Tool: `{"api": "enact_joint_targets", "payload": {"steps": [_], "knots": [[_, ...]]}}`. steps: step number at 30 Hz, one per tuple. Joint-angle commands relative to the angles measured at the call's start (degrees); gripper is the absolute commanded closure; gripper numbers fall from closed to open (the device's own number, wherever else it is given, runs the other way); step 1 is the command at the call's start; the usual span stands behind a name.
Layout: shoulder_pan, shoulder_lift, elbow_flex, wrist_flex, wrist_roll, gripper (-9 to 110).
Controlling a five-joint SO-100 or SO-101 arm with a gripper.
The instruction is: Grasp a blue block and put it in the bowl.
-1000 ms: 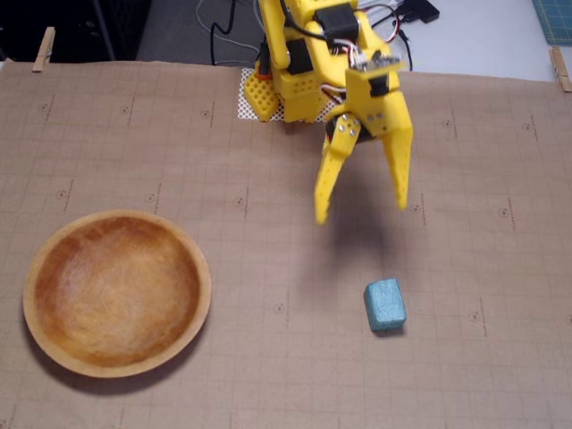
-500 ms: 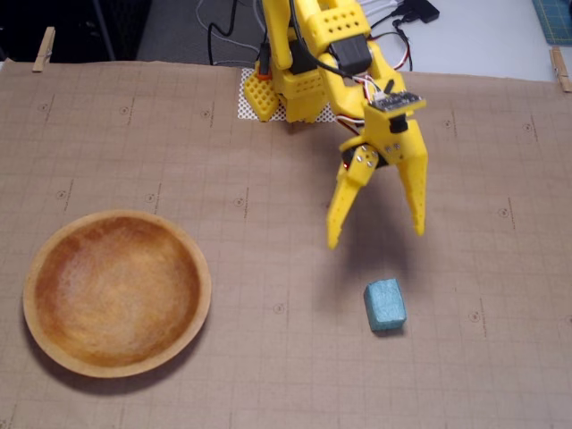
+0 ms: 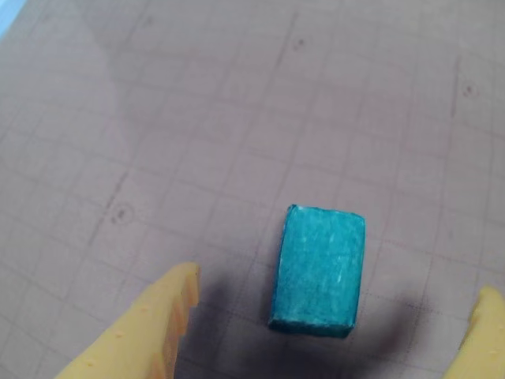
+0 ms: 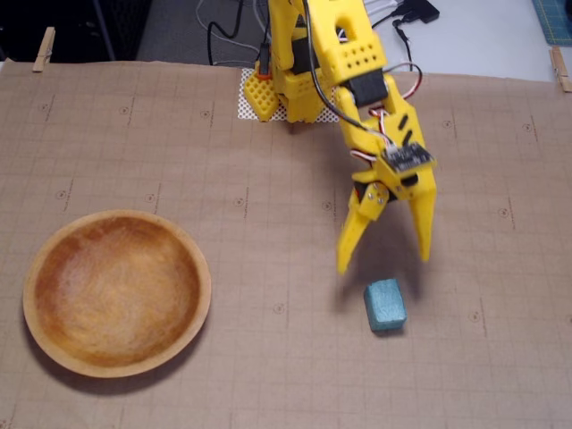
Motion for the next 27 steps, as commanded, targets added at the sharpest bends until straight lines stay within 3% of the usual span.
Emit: {"api": "enact_joint_targets", "payload": {"steps": [1, 27], "knots": [[-0.09, -2.2, -5.98, -1.41, 0.35, 58], [1.93, -20.65, -16.7, -1.32, 4.13, 58]]}}
